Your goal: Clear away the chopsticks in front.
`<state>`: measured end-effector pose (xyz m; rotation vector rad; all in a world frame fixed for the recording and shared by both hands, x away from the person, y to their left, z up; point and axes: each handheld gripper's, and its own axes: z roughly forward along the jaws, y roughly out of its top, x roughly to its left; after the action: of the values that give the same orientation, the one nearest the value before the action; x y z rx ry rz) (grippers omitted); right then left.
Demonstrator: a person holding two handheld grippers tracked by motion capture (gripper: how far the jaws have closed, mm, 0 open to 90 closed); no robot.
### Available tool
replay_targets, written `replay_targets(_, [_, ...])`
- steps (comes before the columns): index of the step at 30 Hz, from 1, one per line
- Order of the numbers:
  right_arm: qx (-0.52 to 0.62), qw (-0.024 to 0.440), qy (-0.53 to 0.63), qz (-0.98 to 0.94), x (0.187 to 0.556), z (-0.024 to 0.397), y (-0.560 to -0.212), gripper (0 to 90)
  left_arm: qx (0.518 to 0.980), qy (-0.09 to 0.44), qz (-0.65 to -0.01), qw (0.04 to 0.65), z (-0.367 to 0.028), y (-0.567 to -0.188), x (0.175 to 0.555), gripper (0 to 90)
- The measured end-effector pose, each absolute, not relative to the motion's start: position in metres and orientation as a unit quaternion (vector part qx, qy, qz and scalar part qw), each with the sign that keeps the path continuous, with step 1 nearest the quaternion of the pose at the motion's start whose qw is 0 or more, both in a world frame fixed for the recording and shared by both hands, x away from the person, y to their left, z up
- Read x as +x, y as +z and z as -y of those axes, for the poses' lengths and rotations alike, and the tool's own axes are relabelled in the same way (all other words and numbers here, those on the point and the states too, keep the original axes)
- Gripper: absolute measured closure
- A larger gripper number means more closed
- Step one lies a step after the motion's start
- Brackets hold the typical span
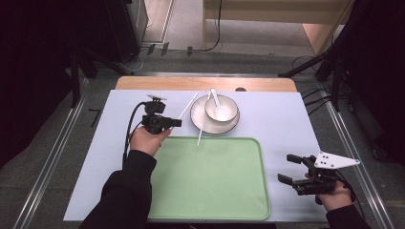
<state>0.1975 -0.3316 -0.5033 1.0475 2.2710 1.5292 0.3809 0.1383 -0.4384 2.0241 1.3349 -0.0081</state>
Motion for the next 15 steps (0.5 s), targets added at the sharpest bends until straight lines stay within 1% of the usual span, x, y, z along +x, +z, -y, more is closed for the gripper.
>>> replay_targets(8, [0.358,0.105,0.518,-0.77,0.197,0.332,-0.504,16.3,0.771,-0.001,-0.523,0.362,-0.161,-0.444,0.345,86.0])
replay_targets(15, [0.359,0.105,0.517,-0.77,0.197,0.332,-0.504,16.3,0.769,-0.002,-0.529,0.36,-0.175,-0.448,0.323,85.9])
